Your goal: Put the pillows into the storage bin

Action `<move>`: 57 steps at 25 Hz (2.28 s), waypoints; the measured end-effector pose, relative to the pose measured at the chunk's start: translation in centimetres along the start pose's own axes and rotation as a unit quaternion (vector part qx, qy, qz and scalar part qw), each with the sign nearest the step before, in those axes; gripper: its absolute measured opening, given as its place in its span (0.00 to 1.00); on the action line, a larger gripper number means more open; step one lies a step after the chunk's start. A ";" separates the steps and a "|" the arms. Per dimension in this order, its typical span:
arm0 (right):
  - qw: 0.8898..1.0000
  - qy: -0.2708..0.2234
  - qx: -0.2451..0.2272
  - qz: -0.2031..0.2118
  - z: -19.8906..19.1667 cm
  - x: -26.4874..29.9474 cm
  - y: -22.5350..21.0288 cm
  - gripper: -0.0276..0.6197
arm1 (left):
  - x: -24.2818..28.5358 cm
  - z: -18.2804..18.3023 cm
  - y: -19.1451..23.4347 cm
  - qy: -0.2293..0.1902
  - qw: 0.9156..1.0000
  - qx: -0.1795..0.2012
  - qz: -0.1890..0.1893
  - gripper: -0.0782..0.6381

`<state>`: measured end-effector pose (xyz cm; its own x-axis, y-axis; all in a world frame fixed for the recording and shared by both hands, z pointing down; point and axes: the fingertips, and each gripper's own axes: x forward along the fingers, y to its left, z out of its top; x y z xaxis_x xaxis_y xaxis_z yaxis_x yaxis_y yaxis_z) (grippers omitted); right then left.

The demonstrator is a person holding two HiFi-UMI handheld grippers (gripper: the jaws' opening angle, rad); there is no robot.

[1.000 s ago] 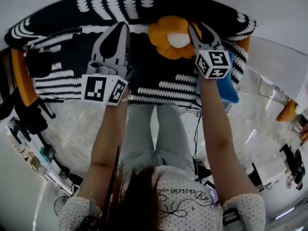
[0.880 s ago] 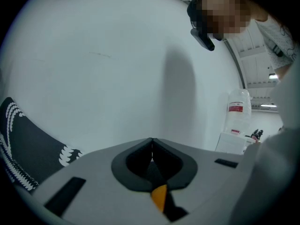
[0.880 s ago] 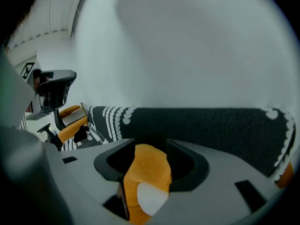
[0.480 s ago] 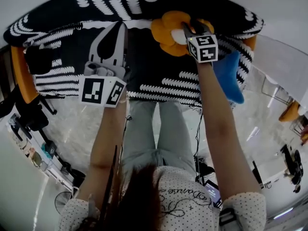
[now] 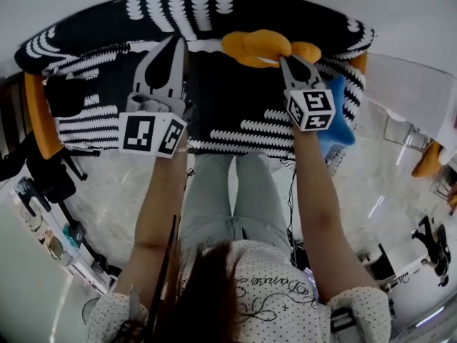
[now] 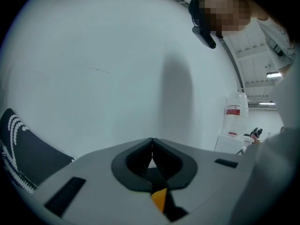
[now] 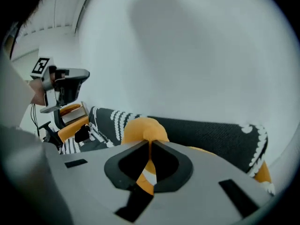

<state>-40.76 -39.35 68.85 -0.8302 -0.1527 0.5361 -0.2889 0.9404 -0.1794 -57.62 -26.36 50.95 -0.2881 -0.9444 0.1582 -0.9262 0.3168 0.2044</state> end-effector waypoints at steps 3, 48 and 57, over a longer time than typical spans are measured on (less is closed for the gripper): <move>0.999 -0.046 -0.008 -0.016 4.7 -4.4 0.6 0.09 | -1.1 2.6 -0.2 -0.012 1.000 0.007 -0.007 0.12; 0.862 -0.307 0.014 -0.403 2.1 -70.0 8.0 0.09 | -18.2 9.5 -46.1 -0.062 0.920 0.071 -0.379 0.12; 0.812 -0.301 0.042 -0.498 -7.6 -84.0 9.8 0.09 | -25.1 5.1 -61.8 -0.034 0.872 0.070 -0.483 0.12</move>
<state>29.83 -15.01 28.36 -0.2405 -0.9696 -0.0458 -0.9705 0.2394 0.0278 5.62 -22.73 29.41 0.6329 -0.7700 -0.0813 -0.7647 -0.6381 0.0903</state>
